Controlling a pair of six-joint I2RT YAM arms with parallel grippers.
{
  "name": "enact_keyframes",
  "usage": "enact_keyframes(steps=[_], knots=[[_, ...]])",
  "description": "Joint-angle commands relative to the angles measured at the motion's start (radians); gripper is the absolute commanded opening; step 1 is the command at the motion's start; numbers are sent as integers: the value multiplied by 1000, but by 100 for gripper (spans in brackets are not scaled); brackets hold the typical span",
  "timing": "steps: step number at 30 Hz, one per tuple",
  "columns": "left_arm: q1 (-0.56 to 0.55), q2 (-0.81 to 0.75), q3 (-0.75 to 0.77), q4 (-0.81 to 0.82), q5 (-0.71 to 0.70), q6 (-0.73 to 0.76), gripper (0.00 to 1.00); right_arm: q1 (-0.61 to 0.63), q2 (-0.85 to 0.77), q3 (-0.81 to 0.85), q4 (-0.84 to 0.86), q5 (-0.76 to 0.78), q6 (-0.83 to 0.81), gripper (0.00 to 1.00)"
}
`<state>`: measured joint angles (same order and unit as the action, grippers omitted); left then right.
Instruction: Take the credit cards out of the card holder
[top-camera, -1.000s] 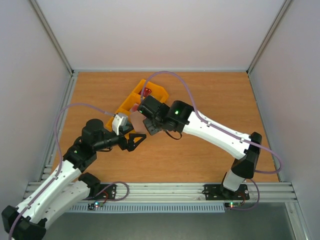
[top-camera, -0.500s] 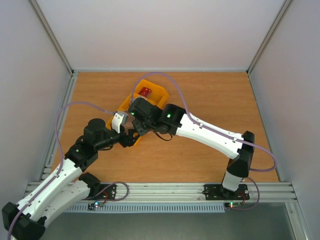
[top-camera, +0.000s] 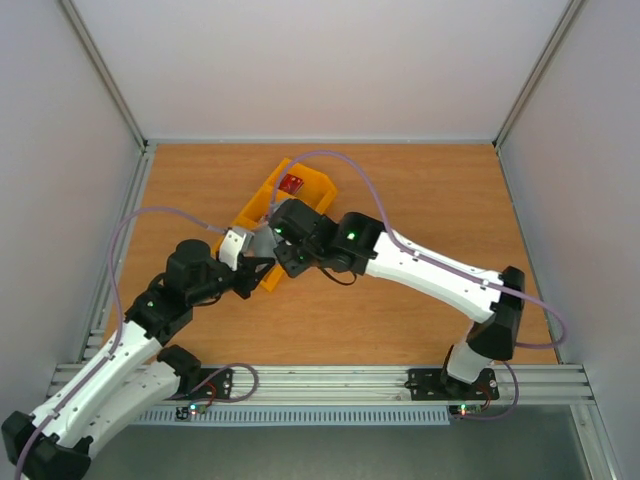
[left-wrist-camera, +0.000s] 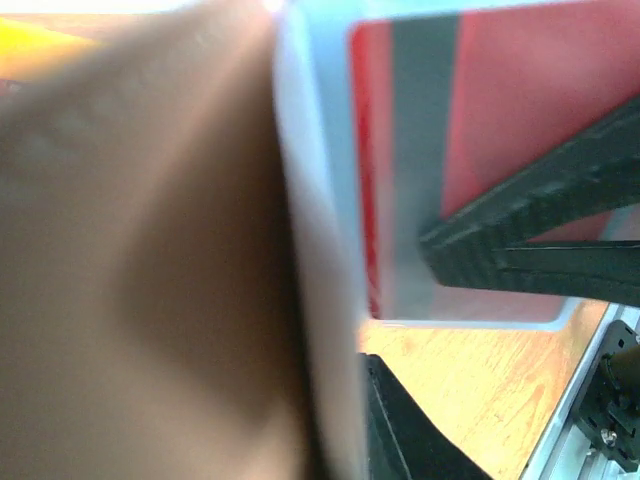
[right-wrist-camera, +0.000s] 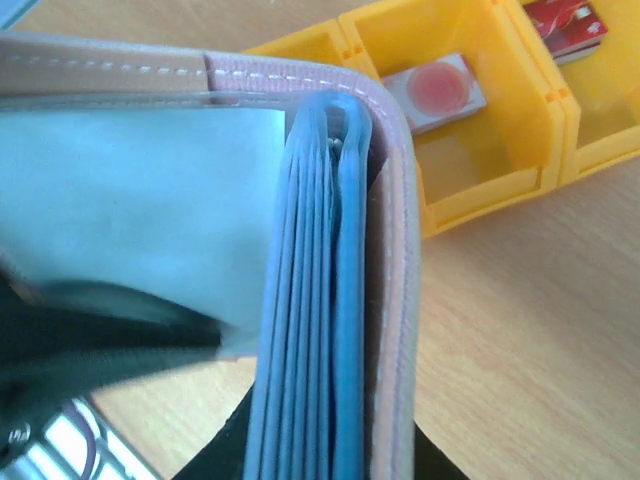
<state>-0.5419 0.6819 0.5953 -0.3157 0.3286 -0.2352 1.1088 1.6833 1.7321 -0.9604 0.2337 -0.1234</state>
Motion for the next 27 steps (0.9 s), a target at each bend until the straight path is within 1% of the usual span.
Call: enact_keyframes(steps=[1,5,8,10,11,14,15,17,18,20,22,23,24,27], knots=[[30,-34,55,-11,67,28,23,-37,-135,-100,65,-149,-83,1],[63,-50,54,23,204,-6,25,-67,-227,-180,103,-287,-143,1],[83,-51,48,63,289,-42,25,-100,-293,-241,150,-408,-175,1],[85,-50,45,89,324,-56,20,-126,-336,-284,193,-509,-192,1],[85,-49,46,99,342,-59,17,-136,-358,-306,214,-584,-205,1],[85,-52,53,117,405,-50,5,-153,-416,-368,267,-714,-253,1],[86,-53,56,121,433,-45,2,-159,-438,-399,290,-751,-268,1],[86,-55,61,114,439,-44,1,-170,-479,-439,325,-825,-281,1],[86,-55,61,97,422,-45,5,-179,-497,-459,344,-859,-282,1],[86,-55,61,65,347,-47,25,-205,-531,-492,383,-912,-263,1],[86,-57,63,32,250,-35,42,-243,-547,-515,405,-890,-214,1],[86,-58,65,15,206,-26,48,-262,-539,-516,396,-849,-181,1],[87,-62,69,3,162,-9,52,-277,-522,-506,372,-776,-145,1],[90,-73,81,-24,70,61,62,-306,-429,-426,211,-499,-32,1]])
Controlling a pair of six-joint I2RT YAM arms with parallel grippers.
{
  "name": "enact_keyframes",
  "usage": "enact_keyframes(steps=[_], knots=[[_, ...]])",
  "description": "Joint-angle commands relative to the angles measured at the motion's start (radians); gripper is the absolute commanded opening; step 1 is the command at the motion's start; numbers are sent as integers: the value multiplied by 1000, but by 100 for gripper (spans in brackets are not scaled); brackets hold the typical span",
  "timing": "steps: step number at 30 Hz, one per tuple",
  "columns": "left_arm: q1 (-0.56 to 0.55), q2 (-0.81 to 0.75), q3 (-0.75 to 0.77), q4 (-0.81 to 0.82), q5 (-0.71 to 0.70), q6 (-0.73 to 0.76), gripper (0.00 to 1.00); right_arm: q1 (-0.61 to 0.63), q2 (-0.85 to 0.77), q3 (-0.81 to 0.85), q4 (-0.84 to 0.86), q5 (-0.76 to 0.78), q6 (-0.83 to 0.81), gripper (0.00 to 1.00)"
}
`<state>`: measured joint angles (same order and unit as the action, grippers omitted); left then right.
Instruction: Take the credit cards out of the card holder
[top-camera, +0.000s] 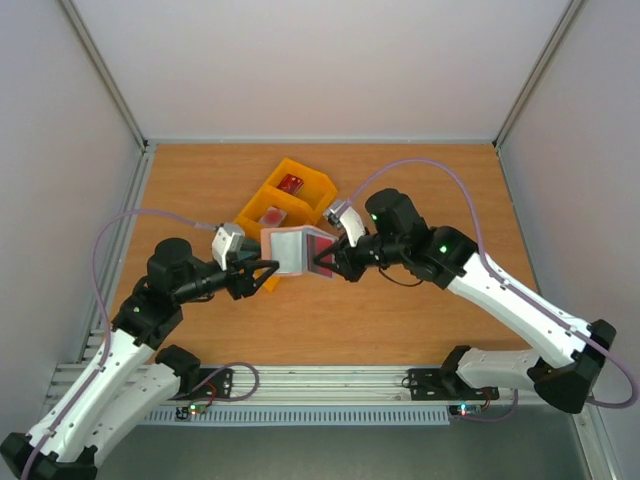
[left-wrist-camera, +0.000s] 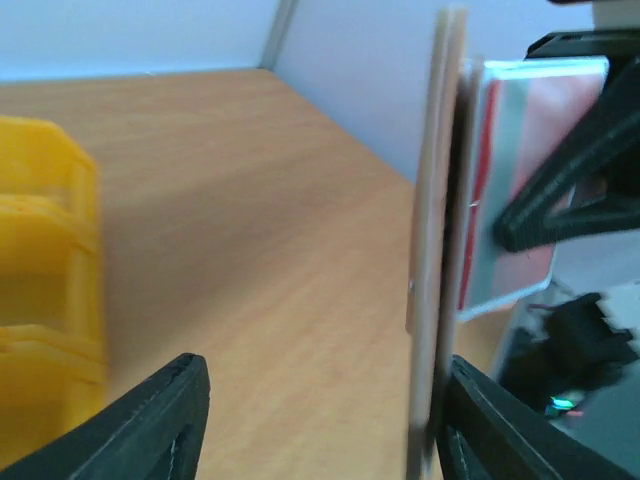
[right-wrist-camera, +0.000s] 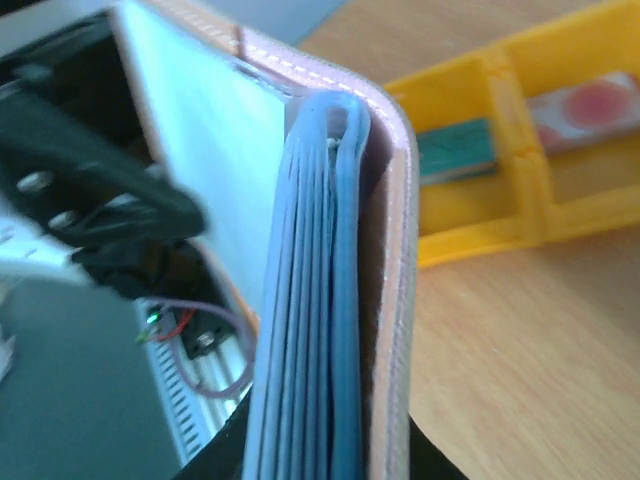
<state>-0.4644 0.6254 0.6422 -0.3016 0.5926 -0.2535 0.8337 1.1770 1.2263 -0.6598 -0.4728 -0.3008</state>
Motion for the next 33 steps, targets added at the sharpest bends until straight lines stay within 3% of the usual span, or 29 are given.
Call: enact_keyframes(steps=[1,4,8,11,14,16,20,28,33], knots=[[15,-20,45,-46,-211,95,65,-31,118,117,-160,303,179,1],[18,-33,63,-48,-208,150,66,-31,216,202,-303,555,255,1],[20,-44,70,-9,-29,190,59,-17,298,251,-350,672,276,1],[14,-24,47,118,205,102,52,48,353,309,-355,727,264,1],[-35,18,-4,283,262,-111,52,115,441,413,-401,776,241,1],[-67,43,-35,351,216,-189,51,138,459,442,-375,709,215,1],[-77,73,-46,309,87,-210,41,144,391,374,-221,459,186,1],[-68,40,-32,74,-68,-140,32,143,301,272,-95,221,91,1],[-49,23,-27,21,-58,-80,31,142,191,172,-13,145,13,1]])
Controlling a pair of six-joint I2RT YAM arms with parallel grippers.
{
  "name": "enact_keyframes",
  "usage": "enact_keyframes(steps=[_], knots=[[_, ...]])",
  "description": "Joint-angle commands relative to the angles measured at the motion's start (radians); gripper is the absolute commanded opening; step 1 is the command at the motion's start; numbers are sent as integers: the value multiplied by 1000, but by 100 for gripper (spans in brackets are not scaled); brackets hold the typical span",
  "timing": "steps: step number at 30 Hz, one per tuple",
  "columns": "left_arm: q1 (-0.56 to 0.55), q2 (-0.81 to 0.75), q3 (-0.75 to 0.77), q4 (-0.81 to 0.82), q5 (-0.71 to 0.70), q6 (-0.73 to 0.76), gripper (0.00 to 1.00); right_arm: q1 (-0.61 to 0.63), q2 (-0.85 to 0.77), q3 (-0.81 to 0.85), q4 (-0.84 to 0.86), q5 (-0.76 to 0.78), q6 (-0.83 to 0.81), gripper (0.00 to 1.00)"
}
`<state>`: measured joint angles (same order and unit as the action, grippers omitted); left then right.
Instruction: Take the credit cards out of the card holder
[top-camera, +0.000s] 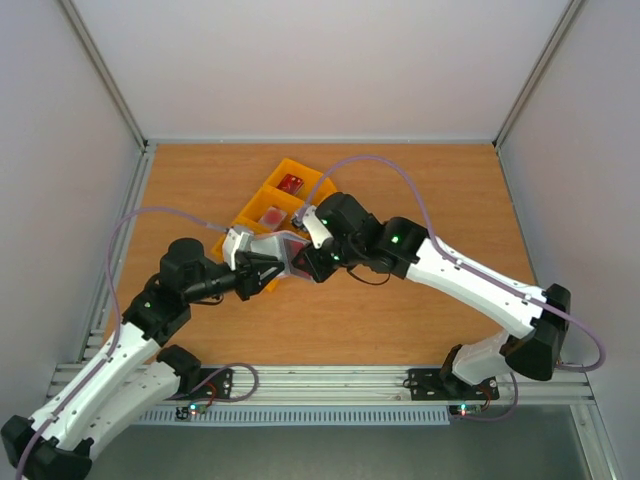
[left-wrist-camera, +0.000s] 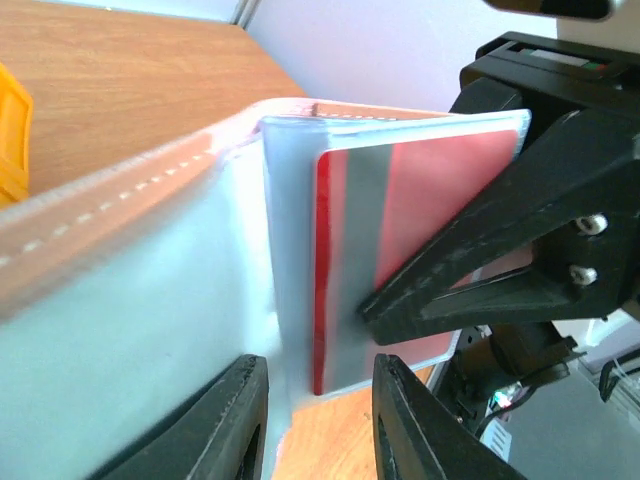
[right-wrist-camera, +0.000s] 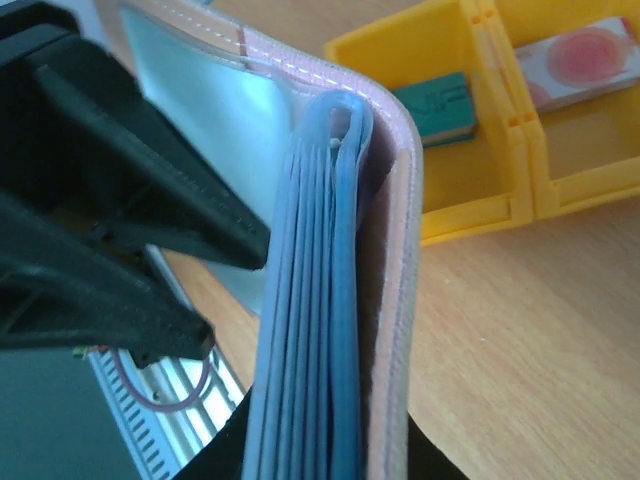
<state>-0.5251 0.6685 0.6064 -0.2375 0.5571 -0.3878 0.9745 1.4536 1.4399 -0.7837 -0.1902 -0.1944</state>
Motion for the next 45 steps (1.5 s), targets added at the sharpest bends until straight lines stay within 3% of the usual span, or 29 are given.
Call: enact_keyframes(steps=[1,8,17,23,25,27,33,39,42,45], knots=[[14,-21,11,-36,-4,59,31,1,-102,-55,123,-171,-112,1],[16,-22,3,157,263,49,31,1,-163,-110,207,-357,-199,1],[24,-31,33,81,222,78,31,1,-171,-109,233,-491,-261,1],[43,-41,24,133,321,73,40,3,-222,-141,244,-572,-312,1],[42,-41,16,240,414,79,42,6,-204,-132,254,-577,-312,1],[42,-32,20,299,412,47,44,17,-180,-112,250,-574,-325,1],[42,-27,62,159,346,116,49,57,-164,-92,251,-559,-369,1],[42,-36,68,160,272,117,58,87,-149,-70,230,-516,-385,1],[42,-38,61,213,295,126,57,120,-137,-64,236,-494,-401,1],[39,-44,54,297,384,163,50,128,-124,-63,242,-514,-410,1]])
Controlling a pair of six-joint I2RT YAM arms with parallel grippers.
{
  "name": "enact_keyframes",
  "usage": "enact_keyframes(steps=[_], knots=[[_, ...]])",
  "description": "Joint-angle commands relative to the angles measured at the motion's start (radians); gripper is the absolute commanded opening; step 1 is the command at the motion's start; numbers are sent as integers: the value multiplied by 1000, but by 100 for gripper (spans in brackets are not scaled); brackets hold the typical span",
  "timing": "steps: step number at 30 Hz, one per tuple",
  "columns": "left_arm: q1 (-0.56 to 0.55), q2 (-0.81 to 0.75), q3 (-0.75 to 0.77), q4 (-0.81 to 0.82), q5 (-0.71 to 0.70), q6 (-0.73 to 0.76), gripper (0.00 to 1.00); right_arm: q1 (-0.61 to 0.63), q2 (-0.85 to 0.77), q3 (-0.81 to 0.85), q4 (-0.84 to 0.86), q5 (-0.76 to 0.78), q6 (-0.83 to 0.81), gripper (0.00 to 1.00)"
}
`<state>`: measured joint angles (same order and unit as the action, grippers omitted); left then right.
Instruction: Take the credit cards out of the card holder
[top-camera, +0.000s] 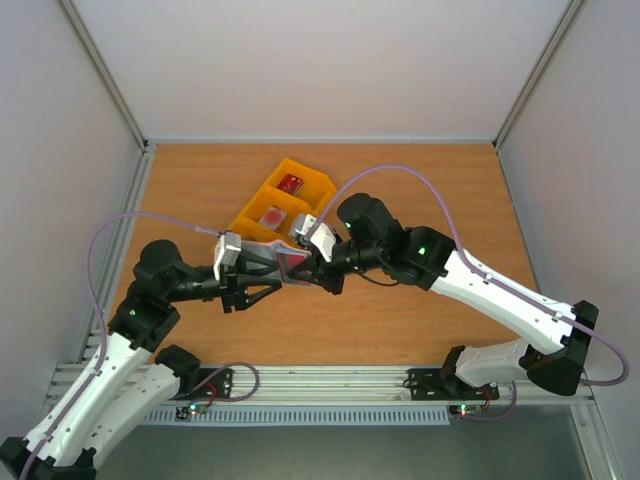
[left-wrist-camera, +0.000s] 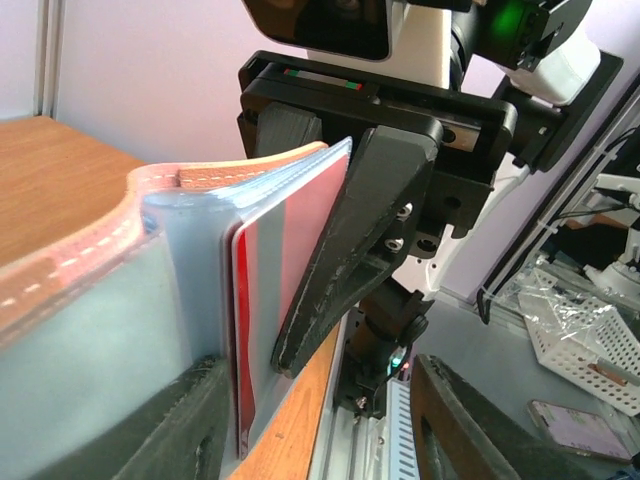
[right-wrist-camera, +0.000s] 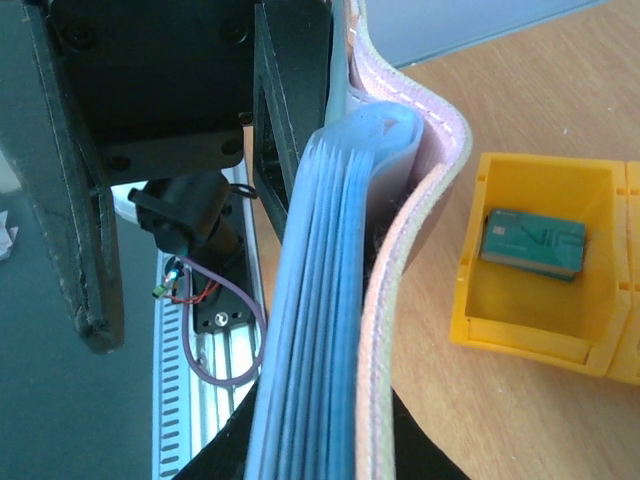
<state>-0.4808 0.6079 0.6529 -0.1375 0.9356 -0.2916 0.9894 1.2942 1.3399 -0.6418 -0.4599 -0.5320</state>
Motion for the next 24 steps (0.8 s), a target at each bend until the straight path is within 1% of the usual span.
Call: enact_keyframes(steps=[1,4,5,7,9,12,15,17,20,22,24], knots=[[-6,15,6,208,23,77,45,114,38,35,104,-251,-73,1],[-7,11,14,180,46,115,25,114,34,31,109,-259,-77,1],[-7,9,14,171,56,122,22,114,32,30,111,-262,-80,1],[-8,5,14,166,88,139,19,114,31,30,104,-262,-88,1],[-10,3,12,174,123,142,20,114,35,28,100,-260,-95,1],[-14,4,11,183,152,144,29,114,41,29,102,-273,-103,1],[-19,1,15,203,113,153,40,114,55,36,122,-269,-96,1],[-19,-10,21,197,26,181,42,115,68,41,133,-237,-88,1],[-19,-33,21,190,-94,250,41,128,80,44,125,-205,-102,1],[-19,-47,23,195,-97,282,41,132,77,38,126,-211,-108,1],[-19,-50,28,216,-28,279,43,132,66,28,132,-224,-112,1]])
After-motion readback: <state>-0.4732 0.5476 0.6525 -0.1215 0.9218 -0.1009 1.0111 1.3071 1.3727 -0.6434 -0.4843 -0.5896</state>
